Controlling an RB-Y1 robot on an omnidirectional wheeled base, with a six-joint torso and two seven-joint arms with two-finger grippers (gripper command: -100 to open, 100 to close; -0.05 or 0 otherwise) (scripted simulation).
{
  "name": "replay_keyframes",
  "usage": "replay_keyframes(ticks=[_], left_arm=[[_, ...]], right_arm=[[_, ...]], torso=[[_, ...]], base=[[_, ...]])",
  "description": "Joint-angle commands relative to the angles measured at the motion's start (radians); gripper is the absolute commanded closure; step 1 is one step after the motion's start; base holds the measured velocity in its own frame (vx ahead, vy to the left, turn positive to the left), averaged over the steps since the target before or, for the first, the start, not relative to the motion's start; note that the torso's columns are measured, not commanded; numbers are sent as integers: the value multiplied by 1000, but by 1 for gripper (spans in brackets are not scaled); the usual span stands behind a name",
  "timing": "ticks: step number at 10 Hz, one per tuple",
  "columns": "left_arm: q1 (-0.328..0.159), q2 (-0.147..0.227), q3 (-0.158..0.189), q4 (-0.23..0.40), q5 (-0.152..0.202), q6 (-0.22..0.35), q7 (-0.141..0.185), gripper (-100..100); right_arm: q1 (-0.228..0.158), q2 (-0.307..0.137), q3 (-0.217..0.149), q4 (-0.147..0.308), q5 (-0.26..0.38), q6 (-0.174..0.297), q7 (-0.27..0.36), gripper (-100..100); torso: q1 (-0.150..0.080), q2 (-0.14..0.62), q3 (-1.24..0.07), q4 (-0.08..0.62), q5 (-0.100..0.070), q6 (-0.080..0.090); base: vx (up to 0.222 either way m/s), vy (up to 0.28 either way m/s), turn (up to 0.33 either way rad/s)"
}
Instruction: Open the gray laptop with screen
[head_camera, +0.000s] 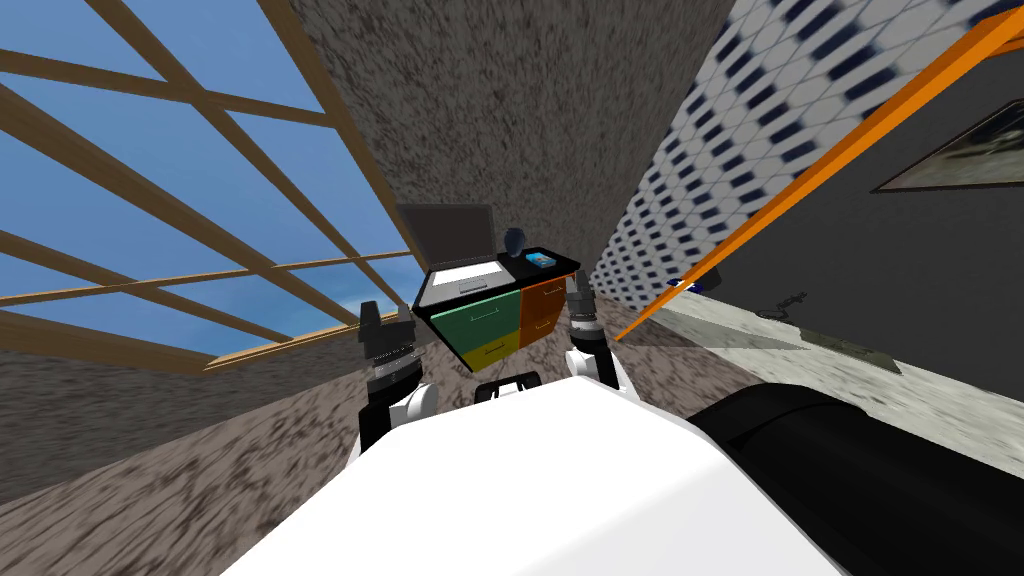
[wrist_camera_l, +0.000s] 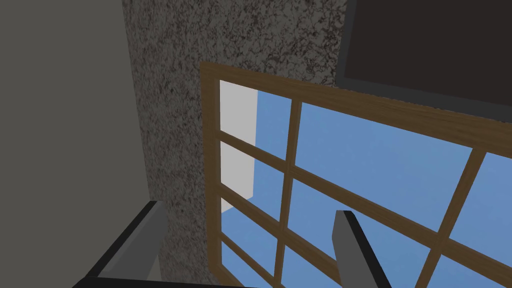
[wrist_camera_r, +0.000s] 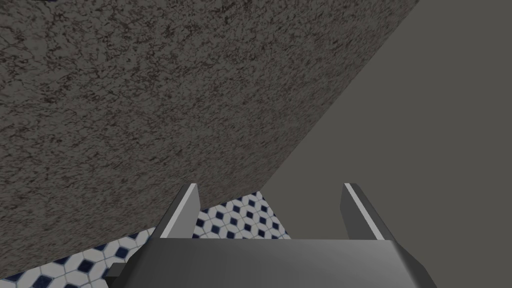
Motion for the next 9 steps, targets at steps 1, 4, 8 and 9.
replay_keyframes(ticks=[1, 4, 8, 9], left_arm=[[0, 0, 0, 0, 0, 0, 0, 0], [-39, 50, 11, 1, -6, 31, -1, -100], [-135, 105, 37, 8, -21, 108, -3, -100], [-174, 118, 49, 13, -28, 143, -4, -100]], right_arm=[[0, 0, 0, 0, 0, 0, 0, 0], [0, 0, 0, 0, 0, 0, 0, 0], [0, 0, 0, 1, 0, 0, 0, 0], [0, 0, 0, 1, 0, 0, 0, 0]], torso=[[0, 74, -148, 74, 0, 0], [1, 255, -512, 254, 0, 0], [1, 268, -537, 268, 0, 0], [-2, 268, -537, 268, 0, 0]], base=[[0, 0, 0], [0, 20, -21], [-16, 85, -50], [-10, 64, -55]])
